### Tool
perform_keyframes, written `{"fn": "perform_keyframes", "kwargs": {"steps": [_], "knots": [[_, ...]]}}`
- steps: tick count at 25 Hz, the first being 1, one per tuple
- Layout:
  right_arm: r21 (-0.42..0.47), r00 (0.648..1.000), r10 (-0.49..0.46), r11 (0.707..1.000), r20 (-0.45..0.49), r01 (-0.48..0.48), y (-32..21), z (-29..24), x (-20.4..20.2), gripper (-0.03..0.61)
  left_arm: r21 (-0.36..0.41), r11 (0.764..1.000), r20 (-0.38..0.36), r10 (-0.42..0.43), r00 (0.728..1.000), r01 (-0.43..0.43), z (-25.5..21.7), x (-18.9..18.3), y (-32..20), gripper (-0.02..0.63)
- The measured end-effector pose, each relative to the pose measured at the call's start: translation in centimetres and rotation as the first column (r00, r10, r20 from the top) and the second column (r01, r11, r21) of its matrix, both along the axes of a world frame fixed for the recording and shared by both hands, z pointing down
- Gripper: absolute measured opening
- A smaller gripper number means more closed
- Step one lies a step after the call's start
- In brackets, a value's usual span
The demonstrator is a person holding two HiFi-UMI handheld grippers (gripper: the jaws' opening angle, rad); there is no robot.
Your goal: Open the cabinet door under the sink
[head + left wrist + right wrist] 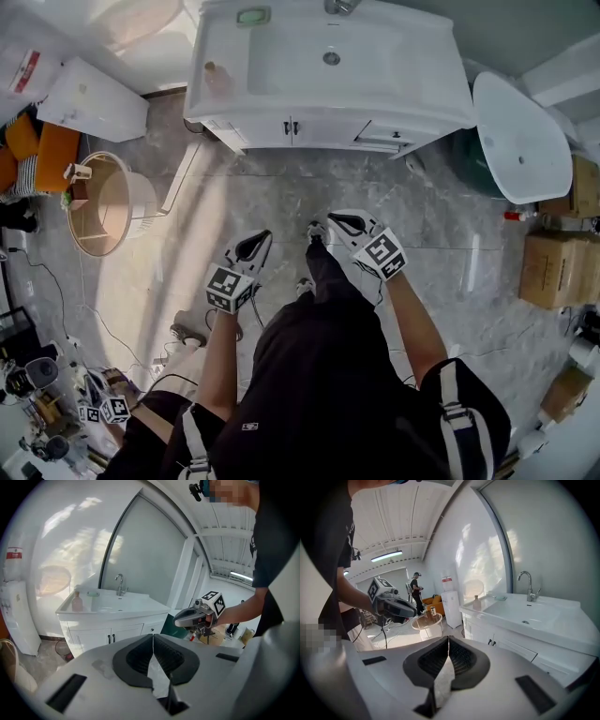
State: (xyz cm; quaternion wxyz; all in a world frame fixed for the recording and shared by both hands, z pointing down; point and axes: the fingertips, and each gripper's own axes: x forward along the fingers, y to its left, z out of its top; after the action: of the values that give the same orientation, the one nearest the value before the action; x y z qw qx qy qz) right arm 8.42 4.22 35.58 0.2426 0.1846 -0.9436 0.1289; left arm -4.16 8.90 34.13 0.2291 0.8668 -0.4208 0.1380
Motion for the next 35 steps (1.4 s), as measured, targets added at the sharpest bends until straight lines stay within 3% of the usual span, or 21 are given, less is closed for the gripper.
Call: {"fn": "perform_keyframes", "kwargs": {"steps": [13, 25, 35], "knots": [[-0.092, 0.999, -0.016, 0.996, 0.028, 0.018, -11.3, 9.1, -2.9, 0.06, -0.071, 0.993, 0.073, -0.09, 0.993, 0.095, 8.2, -3.2, -9.8, 0.017], [-0.069, 0.999, 0.05, 0.996, -0.017, -0.051, -16.9, 18.9, -5.4, 0.06, -0.089, 0.993, 0.017, -0.079, 0.997, 0.08, 18.4, -3.7, -16.4, 0.017], [-0.008, 0.991, 0.126, 0.992, -0.042, -0.127, -21.3, 27.6, -7.6, 0.068, -0.054, 0.996, -0.048, -0.071, 0.996, 0.069, 29.6, -5.3, -23.4, 0.017]]}}
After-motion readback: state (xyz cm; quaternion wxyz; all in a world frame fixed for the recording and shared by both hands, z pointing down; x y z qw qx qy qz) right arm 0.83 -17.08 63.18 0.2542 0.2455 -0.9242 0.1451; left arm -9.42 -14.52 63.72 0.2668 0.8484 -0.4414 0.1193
